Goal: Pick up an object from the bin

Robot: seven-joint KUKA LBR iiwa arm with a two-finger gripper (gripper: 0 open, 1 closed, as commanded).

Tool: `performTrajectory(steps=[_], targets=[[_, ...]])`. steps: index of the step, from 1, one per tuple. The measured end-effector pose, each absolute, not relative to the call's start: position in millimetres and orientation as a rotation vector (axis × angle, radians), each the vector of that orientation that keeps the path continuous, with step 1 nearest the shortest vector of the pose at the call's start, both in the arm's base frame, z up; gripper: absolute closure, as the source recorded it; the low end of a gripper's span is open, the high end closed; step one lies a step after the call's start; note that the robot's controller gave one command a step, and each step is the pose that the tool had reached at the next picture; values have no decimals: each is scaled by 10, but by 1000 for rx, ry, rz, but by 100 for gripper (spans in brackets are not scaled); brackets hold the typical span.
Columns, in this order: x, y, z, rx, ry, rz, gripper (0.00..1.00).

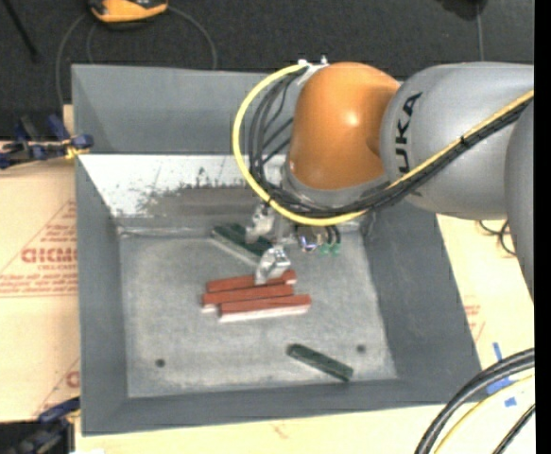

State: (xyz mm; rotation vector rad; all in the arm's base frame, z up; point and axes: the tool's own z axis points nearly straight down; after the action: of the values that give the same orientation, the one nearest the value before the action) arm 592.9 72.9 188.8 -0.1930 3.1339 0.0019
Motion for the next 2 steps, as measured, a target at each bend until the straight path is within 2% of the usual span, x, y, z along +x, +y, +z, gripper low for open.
performTrajectory(steps=[1,2], targets=[[6020,1006,1353,-144,3135,3,0],[6018,1014,1355,-143,3135,3,0]])
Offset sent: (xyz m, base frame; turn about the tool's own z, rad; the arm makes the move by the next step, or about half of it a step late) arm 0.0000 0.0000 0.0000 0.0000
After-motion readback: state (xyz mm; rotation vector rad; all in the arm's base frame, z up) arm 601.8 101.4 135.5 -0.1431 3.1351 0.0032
